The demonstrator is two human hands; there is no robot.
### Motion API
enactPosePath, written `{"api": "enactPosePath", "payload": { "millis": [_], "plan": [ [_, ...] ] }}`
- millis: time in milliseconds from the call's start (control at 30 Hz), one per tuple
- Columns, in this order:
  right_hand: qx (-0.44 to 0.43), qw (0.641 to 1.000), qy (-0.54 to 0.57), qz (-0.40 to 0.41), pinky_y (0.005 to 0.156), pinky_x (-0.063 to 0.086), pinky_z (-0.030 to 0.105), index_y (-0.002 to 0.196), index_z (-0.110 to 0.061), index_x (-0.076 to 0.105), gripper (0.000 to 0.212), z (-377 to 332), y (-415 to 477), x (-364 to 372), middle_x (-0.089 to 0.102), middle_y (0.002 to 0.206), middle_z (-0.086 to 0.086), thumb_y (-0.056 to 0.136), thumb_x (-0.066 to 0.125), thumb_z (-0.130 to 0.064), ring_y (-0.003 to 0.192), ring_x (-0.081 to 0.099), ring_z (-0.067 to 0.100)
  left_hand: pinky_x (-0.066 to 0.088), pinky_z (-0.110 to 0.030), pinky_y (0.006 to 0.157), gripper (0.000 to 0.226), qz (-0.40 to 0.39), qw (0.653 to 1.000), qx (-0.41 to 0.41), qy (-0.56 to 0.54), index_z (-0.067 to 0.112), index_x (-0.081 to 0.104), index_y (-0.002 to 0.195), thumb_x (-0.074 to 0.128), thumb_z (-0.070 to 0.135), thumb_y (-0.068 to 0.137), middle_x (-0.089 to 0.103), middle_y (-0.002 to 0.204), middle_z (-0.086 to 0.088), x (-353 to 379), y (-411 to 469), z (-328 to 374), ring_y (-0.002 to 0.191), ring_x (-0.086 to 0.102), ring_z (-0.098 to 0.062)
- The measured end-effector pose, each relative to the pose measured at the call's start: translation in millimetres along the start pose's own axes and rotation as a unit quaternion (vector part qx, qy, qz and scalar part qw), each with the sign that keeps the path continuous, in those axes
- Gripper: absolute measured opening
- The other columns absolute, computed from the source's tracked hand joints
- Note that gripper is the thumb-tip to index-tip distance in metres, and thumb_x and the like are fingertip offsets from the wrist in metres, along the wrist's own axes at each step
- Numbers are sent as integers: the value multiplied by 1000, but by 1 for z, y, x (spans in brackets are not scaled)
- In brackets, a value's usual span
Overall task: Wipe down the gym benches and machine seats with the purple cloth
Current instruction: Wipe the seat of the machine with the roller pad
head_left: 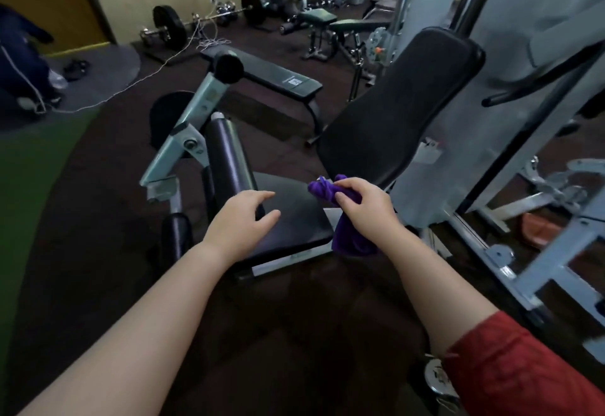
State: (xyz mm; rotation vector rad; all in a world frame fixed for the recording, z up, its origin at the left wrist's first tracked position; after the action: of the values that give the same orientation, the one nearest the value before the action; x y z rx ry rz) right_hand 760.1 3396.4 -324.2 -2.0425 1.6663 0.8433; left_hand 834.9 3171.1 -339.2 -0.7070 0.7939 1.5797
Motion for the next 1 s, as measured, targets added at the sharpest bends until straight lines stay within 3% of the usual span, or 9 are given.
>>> {"api": "enactPosePath", "payload": {
  "millis": [333,733,1000],
  "plan": [
    [-59,991,35,-111,101,41,30,110,-29,65,22,52,121,-2,60,124,-11,90,60,-22,113,54,9,36,-24,100,46,82,989,-126,0,25,53,134,57,40,91,53,134,8,47,60,0,126,46,-8],
    [-156,955,-26,-250,94,36,22,116,-26,63,25,126,213,-11,60,125,-6,91,57,-23,115,54,15,33,-21,102,45,167,950,-263,-11,23,53,133,57,39,91,53,135,9,135,95,50,126,46,-7],
    [-219,939,-14,-265,100,40,34,114,-25,64,25,150,237,45,64,117,-3,90,57,-22,113,55,18,39,-33,106,45,162,946,-280,23,24,56,130,57,42,88,56,132,8,183,105,11,125,48,-10]
  ]
}}
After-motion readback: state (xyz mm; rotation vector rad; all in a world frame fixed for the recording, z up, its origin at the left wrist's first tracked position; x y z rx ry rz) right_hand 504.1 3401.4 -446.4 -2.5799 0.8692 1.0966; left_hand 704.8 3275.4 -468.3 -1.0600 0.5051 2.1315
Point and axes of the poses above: each hand's wrist, its own y-axis towards the middle knuckle, its own x-axis out of the palm, z = x × y, the point moved 3 cm from there along y, towards the middle knuckle
